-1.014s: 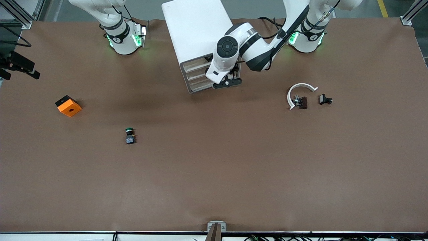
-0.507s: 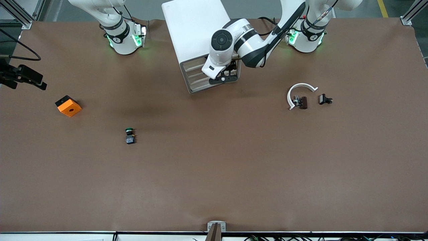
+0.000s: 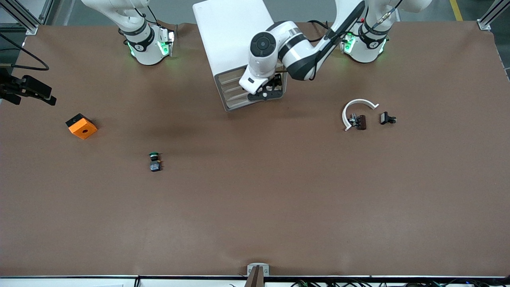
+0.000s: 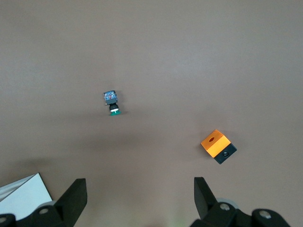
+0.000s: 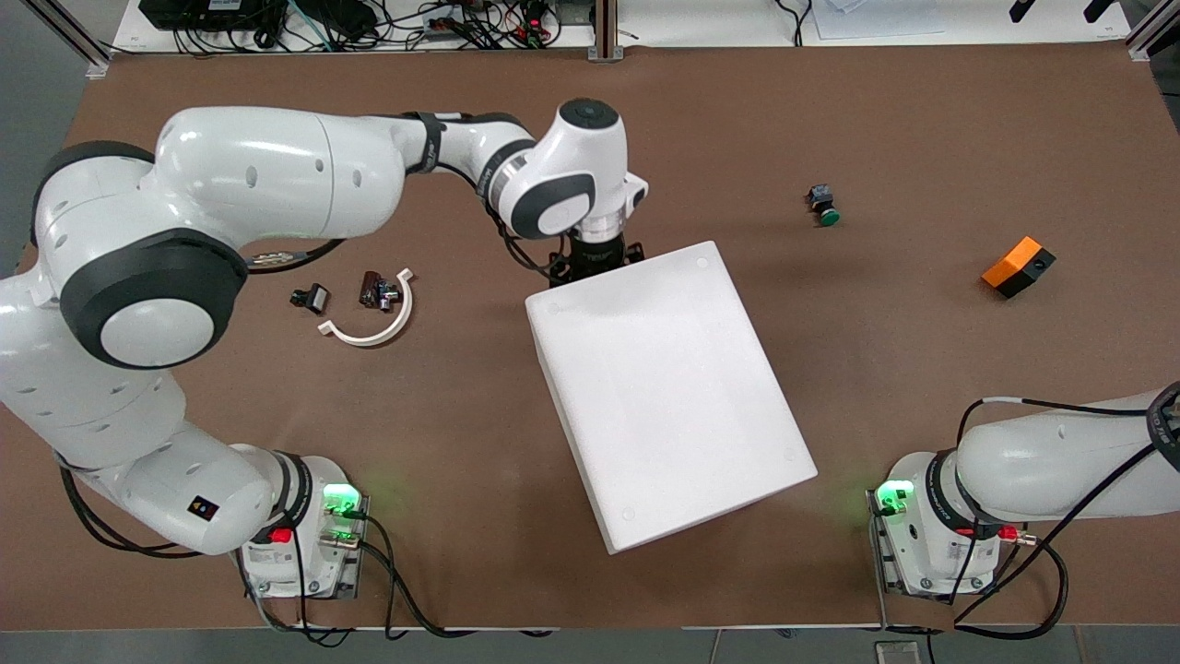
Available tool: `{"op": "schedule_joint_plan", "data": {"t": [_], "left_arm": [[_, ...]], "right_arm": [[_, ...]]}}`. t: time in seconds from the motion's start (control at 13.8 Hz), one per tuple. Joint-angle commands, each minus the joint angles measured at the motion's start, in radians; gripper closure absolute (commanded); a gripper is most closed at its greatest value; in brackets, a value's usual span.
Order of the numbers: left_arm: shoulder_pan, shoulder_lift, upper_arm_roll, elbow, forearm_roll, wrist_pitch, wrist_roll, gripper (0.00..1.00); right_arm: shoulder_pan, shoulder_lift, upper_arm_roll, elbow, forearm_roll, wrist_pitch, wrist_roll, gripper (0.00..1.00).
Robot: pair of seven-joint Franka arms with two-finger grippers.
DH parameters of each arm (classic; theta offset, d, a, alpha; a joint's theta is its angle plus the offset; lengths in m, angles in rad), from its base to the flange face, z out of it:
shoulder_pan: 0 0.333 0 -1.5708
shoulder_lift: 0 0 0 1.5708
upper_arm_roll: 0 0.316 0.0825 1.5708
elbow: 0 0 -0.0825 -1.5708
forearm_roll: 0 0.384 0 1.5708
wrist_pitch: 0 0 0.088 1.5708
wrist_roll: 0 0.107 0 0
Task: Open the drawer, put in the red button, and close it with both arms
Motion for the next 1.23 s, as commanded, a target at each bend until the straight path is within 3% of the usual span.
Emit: {"op": "schedule_joint_plan", "data": {"t": [0.0,0.36,0.65,1.16], "left_arm": [[0.126,-0.004,-0.009,0.043,0.027,-0.010,0.012,0.00],[0.350,-0.016,-0.007,0.133,0.105,-0.118,0.013,0.00],[0.465,-0.019,-0.009,0.243,0.195,-0.215,0.021,0.00],[0.680,-0.020,-0.007,0.450,0.204,-0.411,0.387,0.00]], "right_arm": [[0.001,0.005,-0.001,0.019,-0.018,-0.012,-0.007,0.00],[0.006,0.007,-0.001,0.019,-0.017,-0.012,-0.007,0.00],[0.006,0.007,-0.001,0.019,-0.017,-0.007,-0.008,0.00],[0.004,0.008,0.001,0.021,-0.010,-0.004,-0.010,0.00]]}}
